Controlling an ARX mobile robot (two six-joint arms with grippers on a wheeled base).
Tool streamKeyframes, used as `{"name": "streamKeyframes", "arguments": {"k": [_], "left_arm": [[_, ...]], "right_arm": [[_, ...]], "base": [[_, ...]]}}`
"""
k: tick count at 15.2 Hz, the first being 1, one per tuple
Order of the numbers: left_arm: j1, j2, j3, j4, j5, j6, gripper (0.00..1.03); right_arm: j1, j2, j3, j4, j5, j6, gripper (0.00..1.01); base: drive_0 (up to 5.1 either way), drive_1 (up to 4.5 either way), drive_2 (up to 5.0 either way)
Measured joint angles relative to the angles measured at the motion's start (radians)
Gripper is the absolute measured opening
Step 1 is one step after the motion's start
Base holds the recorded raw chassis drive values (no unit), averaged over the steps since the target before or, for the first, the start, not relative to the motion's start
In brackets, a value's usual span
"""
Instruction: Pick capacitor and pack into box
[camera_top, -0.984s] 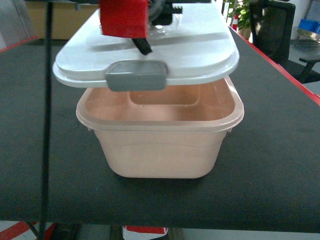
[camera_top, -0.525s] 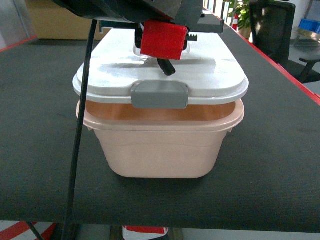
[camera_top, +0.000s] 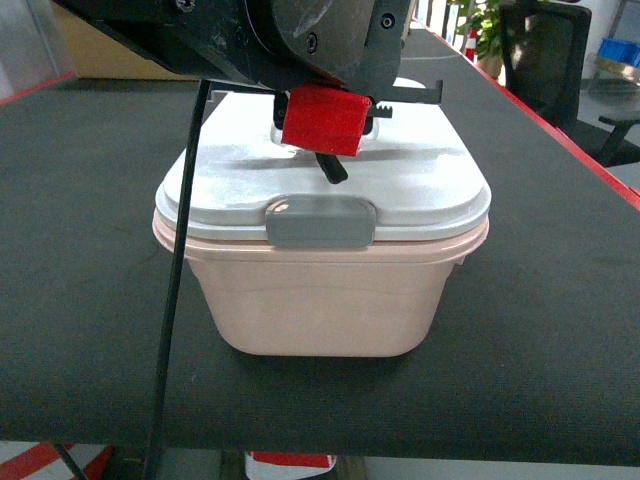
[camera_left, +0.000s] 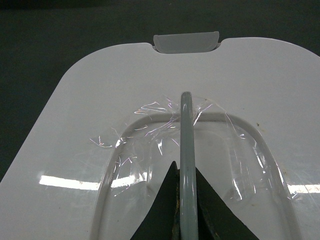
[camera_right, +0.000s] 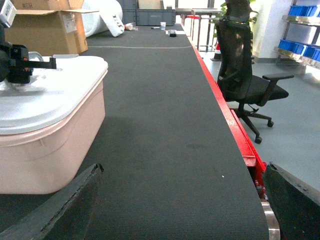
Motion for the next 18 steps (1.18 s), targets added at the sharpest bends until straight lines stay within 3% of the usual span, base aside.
{"name": "streamKeyframes", "arguments": {"k": [5, 7, 11, 13, 15, 17, 18], "left_arm": [[0.000, -0.012, -0.018, 0.002, 0.014, -0.001, 0.02], [0.000, -0.021, -0.039, 0.044, 0.040, -0.003, 0.19], [-0.002, -0.105, -0.109, 0.238, 0.100, 0.023, 0.61], [0.018, -0.301, -0.240, 0.457, 0.120, 0.082, 1.00], [0.069, -0.453, -0.433, 0.650, 0.122, 0.145, 0.98], [0.104, -0.607, -0.673, 0.871, 0.087, 0.280, 0.98], [0.108, -0.676, -0.783, 0.917, 0.080, 0.332, 0.98]], "right_arm": [[0.000, 0.000, 0.000, 0.000, 0.000, 0.000, 0.98], [0.000, 0.000, 0.000, 0.000, 0.000, 0.000, 0.98], [0.000, 0.000, 0.000, 0.000, 0.000, 0.000, 0.98], [0.000, 0.000, 0.000, 0.000, 0.000, 0.000, 0.98], [0.000, 0.000, 0.000, 0.000, 0.000, 0.000, 0.98], [0.000, 0.000, 0.000, 0.000, 0.000, 0.000, 0.98], [0.000, 0.000, 0.000, 0.000, 0.000, 0.000, 0.98]], "base": [[0.0, 0.00, 0.0], [0.0, 0.00, 0.0], [0.0, 0.00, 0.0], [0.0, 0.00, 0.0], [0.0, 0.00, 0.0], [0.0, 0.00, 0.0], [0.0, 0.00, 0.0]]}}
